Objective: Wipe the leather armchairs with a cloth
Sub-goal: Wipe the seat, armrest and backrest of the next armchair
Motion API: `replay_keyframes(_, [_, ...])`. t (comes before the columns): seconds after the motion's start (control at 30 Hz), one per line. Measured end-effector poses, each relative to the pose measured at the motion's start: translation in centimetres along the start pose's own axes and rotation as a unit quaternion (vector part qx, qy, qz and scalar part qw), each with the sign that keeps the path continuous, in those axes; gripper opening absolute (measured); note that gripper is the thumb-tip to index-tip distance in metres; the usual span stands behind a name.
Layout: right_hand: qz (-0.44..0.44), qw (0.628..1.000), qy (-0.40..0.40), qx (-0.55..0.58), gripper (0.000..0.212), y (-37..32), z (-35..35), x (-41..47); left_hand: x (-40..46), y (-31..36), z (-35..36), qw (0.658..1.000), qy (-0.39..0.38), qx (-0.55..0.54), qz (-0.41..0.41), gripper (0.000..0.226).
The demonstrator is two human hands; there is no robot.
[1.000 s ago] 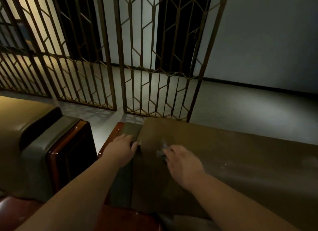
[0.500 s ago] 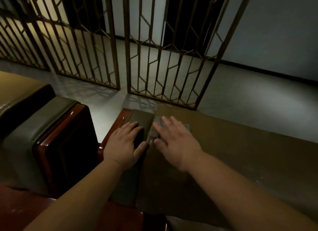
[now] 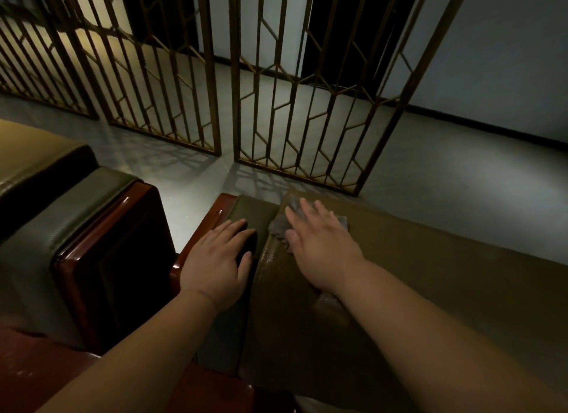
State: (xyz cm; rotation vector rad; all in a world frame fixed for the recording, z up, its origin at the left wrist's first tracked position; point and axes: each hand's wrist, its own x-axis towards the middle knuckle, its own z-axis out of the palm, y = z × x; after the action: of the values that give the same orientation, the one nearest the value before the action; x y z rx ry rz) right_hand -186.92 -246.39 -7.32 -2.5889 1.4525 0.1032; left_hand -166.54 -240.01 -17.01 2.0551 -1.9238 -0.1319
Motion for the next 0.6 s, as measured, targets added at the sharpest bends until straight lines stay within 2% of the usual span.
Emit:
replay_keyframes(0.2, [-0.075, 0.994, 0.015, -0.074, 0.065, -3.4, 3.8, -7.3, -0.1, -0.3, 0.3, 1.000, -0.010, 0.006, 0.008, 0.061])
replay_keyframes(0.27, [-0.093, 0.994, -0.004, -0.053, 0.066, -2.8, 3.4, -6.7, 0.0, -0.5, 0.2, 1.000, -0.010, 0.011, 0.005, 0.062])
replay_keyframes(0.33, [-0.079, 0.997, -0.010, -0.019, 0.063, -1.6, 2.1, -4.0, 0.2, -0.2, 0.0, 1.000, -0.010, 0.014, 0.003, 0.061])
replay_keyframes(0.47, [0.027, 0.999, -0.024, 0.023, 0.060, 1.0, -0.6, 2.5, 0.2, 0.3, 0.0, 1.000, -0.009, 0.012, -0.003, 0.058])
replay_keyframes(0.53, [0.029, 1.000, -0.011, 0.000, 0.060, 0.2, 0.0, 1.9, 0.0, 0.2, 0.1, 1.000, -0.004, 0.007, -0.005, 0.060])
replay_keyframes(0.6, [-0.008, 1.000, 0.013, -0.013, 0.060, -1.5, 0.9, -1.4, 0.0, 0.1, 0.0, 1.000, -0.005, 0.006, -0.001, 0.062])
